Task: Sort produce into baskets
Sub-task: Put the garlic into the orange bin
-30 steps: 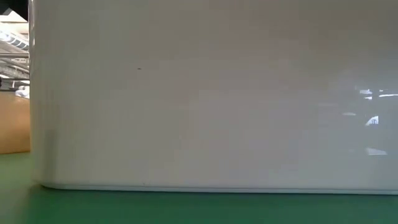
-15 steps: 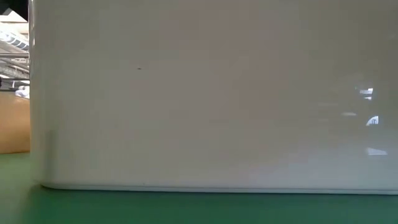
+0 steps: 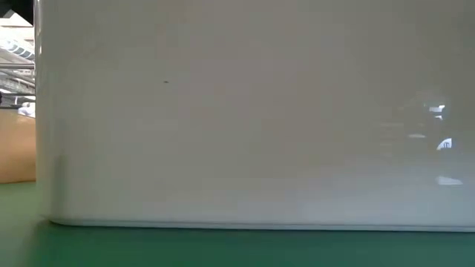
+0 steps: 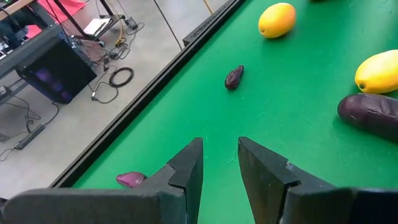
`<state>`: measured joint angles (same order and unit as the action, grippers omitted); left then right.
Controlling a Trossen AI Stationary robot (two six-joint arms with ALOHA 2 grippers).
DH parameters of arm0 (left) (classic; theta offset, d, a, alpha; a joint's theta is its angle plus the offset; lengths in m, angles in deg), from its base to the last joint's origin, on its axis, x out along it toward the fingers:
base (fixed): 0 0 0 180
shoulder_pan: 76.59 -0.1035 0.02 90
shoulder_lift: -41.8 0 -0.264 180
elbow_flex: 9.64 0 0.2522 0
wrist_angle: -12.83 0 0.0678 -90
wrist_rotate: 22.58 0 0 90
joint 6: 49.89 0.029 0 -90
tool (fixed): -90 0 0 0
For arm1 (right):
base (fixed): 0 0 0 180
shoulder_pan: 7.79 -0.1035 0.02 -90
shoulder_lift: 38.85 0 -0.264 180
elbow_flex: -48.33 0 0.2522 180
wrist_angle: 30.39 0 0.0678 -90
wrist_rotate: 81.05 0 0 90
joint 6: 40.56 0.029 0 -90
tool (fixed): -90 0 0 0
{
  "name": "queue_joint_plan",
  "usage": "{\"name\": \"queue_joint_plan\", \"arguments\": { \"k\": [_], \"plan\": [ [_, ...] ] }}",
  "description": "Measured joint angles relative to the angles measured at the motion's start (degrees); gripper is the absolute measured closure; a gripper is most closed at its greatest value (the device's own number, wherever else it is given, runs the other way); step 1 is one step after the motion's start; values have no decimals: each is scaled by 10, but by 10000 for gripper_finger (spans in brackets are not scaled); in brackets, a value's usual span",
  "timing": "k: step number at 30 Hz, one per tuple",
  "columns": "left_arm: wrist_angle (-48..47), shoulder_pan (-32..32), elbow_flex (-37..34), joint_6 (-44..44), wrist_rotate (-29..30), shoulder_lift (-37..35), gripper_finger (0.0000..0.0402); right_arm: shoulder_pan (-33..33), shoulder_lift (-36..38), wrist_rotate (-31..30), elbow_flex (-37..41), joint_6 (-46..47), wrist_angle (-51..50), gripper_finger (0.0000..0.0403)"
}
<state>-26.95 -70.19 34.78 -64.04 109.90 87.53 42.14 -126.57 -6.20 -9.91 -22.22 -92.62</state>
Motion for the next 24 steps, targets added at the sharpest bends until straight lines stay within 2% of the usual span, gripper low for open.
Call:
{"name": "queue_joint_plan", "arguments": {
  "k": [8, 13, 18, 24],
  "plan": [
    [0, 0, 0, 0, 0, 0, 292, -36, 27, 5, -96, 44, -121, 318],
    [0, 0, 0, 0, 0, 0, 292, -111, 52, 66, -165, 77, -110, 317],
    [0, 0, 0, 0, 0, 0, 292, -228, 57, 94, -211, 99, 5, 317],
    [0, 0, 0, 0, 0, 0, 292, -382, 34, 96, -184, 64, 297, 317]
  ]
}}
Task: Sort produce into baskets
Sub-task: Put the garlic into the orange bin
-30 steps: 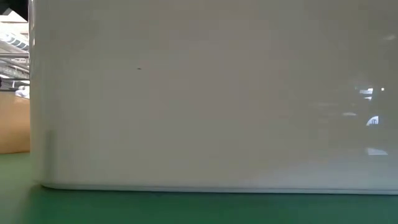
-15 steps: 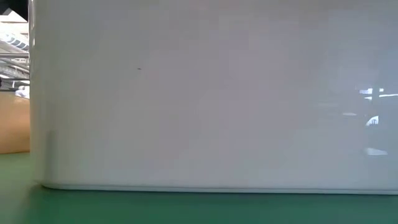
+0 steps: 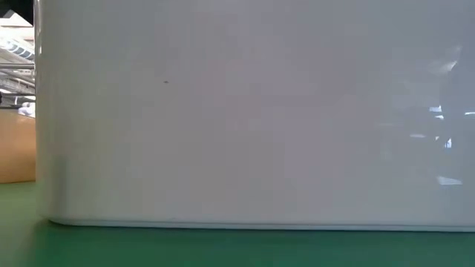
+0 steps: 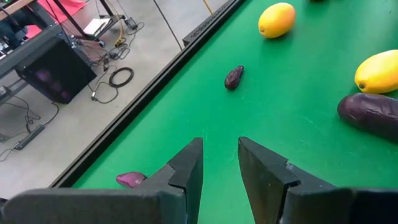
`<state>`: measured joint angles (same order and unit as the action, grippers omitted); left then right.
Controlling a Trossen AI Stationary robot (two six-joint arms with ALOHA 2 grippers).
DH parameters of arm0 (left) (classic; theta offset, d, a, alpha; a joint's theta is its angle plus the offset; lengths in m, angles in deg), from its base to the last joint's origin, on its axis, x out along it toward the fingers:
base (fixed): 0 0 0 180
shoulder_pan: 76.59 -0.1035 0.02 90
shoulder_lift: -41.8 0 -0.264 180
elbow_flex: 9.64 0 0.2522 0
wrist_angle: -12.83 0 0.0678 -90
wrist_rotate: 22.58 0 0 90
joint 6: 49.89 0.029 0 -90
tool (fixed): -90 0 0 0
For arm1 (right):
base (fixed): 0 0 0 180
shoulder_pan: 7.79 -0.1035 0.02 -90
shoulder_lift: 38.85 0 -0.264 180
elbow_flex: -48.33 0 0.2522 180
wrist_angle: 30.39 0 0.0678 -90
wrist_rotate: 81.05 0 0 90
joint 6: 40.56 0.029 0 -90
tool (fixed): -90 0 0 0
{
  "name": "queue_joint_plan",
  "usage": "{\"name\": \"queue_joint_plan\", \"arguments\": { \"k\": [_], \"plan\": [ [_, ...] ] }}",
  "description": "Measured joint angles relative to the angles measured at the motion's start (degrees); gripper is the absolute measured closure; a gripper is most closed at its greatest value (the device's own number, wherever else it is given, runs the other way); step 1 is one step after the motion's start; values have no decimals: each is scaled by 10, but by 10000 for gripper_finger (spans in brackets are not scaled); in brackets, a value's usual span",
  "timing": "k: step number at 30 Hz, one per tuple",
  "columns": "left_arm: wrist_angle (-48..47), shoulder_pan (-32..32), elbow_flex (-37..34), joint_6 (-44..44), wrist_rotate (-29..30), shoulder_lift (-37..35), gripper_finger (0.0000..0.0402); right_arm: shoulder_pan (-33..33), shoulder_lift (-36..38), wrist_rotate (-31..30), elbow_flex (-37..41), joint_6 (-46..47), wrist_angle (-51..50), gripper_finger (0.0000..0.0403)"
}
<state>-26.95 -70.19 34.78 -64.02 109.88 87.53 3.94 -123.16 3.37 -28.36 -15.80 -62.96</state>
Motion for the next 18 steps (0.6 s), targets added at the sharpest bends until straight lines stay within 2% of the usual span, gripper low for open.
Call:
{"name": "queue_joint_plan", "arguments": {
  "k": [7, 13, 15, 18],
  "plan": [
    [0, 0, 0, 0, 0, 0, 292, -142, -117, 0, 8, -81, 301, 317],
    [0, 0, 0, -1, 1, 0, 292, -214, -271, 0, -11, -153, 565, 317],
    [0, 0, 0, 0, 1, 0, 292, -225, -323, 0, -41, -174, 622, 316],
    [0, 0, 0, 0, 1, 0, 292, -232, -397, 5, -120, -201, 634, 316]
  ]
}}
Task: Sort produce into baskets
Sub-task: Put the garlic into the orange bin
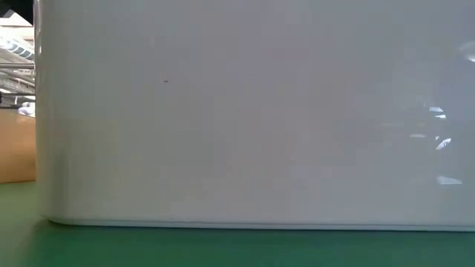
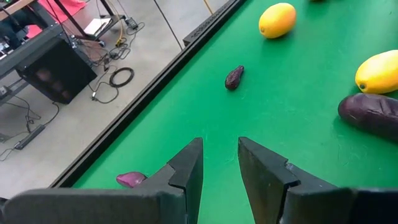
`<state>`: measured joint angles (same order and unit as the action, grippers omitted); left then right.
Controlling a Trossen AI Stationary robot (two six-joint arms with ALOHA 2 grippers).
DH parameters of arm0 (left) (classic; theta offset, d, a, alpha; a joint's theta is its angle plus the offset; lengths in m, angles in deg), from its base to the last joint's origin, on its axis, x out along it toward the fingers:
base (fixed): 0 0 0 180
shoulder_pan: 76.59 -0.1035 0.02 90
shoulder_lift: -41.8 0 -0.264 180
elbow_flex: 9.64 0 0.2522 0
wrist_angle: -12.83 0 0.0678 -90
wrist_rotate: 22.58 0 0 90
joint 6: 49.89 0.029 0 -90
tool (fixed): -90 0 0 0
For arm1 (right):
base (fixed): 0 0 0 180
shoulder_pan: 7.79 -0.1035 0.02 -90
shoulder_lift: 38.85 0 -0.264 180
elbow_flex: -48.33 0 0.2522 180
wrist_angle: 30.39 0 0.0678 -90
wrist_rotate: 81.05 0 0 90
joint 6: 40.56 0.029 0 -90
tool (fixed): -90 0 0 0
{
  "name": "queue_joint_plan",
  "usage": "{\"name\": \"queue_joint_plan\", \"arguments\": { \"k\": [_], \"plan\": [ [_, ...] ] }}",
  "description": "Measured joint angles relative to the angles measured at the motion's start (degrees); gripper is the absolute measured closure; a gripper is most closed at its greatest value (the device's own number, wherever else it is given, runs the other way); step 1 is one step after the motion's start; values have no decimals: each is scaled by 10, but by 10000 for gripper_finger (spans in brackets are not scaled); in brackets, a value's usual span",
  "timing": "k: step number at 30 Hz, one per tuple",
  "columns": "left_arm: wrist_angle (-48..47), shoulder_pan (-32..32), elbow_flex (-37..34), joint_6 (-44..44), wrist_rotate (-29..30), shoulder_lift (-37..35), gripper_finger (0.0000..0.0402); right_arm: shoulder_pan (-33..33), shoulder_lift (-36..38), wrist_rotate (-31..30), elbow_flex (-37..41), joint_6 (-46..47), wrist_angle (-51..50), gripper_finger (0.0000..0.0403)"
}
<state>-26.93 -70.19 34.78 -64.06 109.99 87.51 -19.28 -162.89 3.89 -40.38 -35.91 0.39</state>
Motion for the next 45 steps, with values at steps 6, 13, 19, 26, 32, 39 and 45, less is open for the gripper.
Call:
{"name": "queue_joint_plan", "arguments": {
  "k": [6, 13, 19, 26, 32, 39, 45],
  "plan": [
    [-1, 0, 0, 0, 0, 0, 292, -3, -128, 127, -204, -28, -94, 316],
    [-2, 0, 0, 12, 1, 0, 292, -3, -239, 141, -424, -72, -206, 292],
    [-3, 0, 0, 12, 1, 0, 292, -3, -271, 140, -504, -70, -307, 251],
    [-3, 0, 0, 11, 1, 0, 292, -3, -267, 125, -505, -46, -339, 203],
    [-7, 0, 0, -15, -16, 0, 292, 3, -213, 124, -505, -54, -448, 178],
    [-5, 0, -6, -52, -20, 0, 292, 30, -107, 121, -505, -48, -739, 175],
    [2, -19, -10, -119, -20, 0, 292, 49, -39, 81, -497, -51, -1028, 177]
  ]
}}
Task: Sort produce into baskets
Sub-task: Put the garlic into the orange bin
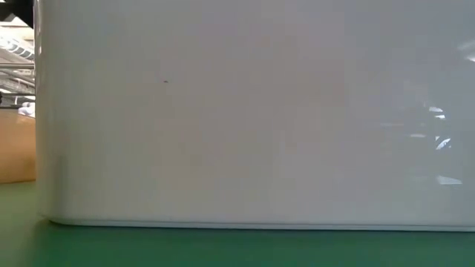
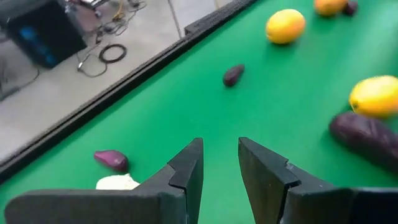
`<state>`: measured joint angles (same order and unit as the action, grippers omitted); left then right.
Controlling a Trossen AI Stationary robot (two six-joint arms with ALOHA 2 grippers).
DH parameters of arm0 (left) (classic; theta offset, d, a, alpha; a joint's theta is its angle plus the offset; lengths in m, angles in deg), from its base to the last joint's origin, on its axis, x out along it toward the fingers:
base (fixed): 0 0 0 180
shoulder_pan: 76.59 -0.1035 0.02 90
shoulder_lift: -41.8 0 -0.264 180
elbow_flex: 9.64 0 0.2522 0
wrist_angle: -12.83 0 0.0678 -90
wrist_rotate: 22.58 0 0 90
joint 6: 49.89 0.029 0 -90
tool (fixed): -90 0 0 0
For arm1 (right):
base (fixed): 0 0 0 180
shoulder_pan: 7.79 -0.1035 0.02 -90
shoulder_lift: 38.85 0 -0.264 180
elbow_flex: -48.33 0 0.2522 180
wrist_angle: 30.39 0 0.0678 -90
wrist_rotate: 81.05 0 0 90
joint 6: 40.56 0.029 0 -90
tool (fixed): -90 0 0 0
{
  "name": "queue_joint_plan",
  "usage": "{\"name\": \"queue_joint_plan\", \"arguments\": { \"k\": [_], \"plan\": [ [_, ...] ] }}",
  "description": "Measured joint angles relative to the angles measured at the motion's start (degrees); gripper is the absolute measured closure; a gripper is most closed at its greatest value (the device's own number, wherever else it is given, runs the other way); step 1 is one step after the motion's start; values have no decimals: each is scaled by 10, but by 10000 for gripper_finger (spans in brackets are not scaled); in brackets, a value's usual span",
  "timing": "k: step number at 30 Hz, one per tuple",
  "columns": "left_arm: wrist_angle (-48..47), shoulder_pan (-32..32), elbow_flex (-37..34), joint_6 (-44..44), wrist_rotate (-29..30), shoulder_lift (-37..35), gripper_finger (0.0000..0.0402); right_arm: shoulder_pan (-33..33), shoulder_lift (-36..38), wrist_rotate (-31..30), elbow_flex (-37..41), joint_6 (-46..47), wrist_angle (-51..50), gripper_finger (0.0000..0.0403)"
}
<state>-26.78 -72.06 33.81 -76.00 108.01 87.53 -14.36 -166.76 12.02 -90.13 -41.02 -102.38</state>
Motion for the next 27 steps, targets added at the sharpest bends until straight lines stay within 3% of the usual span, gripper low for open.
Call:
{"name": "queue_joint_plan", "arguments": {
  "k": [2, 5, 10, 15, 19, 22, 27],
  "plan": [
    [-7, -30, 6, -5, -23, 0, 292, 3, 12, -57, 16, 0, -45, 181],
    [-13, -106, 26, -3, -108, 1, 292, 12, 22, -150, 35, -1, -77, 189],
    [-64, -246, 81, 22, -217, 46, 292, 33, 28, -184, 64, 2, -98, 202],
    [-158, -358, 162, 58, -258, 150, 292, 47, 35, -183, 114, 16, -132, 214],
    [-197, -414, 209, 68, -276, 250, 292, 51, 61, -199, 185, 16, -101, 220],
    [-215, -436, 229, 43, -299, 319, 292, 51, 102, -248, 234, -4, -88, 220],
    [-225, -453, 255, 57, -305, 399, 292, 51, 229, -357, 333, 31, -20, 220]
  ]
}}
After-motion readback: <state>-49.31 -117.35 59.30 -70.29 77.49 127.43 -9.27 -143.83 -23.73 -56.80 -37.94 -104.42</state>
